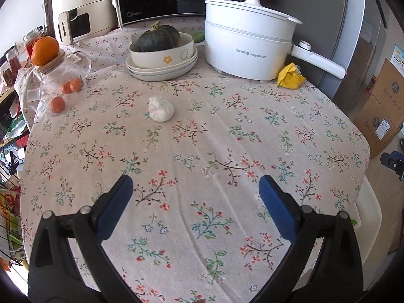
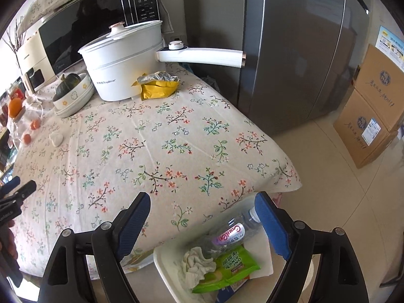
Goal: Collect trash
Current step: 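Move both tools back over the table toward the tissue ball, then grasp the white tissue ball with the left tool while the right grasps the yellow foil bag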
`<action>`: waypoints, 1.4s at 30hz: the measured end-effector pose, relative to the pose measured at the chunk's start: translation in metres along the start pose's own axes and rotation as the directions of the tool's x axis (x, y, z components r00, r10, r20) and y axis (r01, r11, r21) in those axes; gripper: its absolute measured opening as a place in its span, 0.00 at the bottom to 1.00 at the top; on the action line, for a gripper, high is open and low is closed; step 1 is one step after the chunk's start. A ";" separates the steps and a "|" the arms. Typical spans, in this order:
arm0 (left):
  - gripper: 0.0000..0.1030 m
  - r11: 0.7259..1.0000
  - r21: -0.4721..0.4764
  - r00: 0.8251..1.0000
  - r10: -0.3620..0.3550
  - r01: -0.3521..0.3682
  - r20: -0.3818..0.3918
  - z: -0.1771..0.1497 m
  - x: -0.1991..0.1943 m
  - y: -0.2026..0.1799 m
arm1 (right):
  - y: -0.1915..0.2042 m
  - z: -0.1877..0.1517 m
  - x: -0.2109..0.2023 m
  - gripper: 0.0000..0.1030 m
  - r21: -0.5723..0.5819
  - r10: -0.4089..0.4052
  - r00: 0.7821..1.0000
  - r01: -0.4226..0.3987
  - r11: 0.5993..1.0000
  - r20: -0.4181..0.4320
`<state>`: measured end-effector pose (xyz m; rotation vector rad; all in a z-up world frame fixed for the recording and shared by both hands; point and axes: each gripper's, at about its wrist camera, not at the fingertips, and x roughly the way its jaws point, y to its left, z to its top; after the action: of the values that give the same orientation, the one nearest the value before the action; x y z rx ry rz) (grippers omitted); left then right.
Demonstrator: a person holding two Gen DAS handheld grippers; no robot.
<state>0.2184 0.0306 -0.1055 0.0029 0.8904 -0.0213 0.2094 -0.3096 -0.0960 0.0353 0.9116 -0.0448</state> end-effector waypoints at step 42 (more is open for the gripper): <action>0.30 0.989 -0.068 0.991 -0.128 0.130 0.033 0.057 0.116 0.064 | 0.092 0.144 0.163 0.05 0.127 0.206 0.957 -0.234 0.964 0.202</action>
<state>0.3368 0.0916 -0.1597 -0.1199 0.8610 -0.1107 0.4276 -0.2287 -0.1357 0.2691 0.7099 0.0905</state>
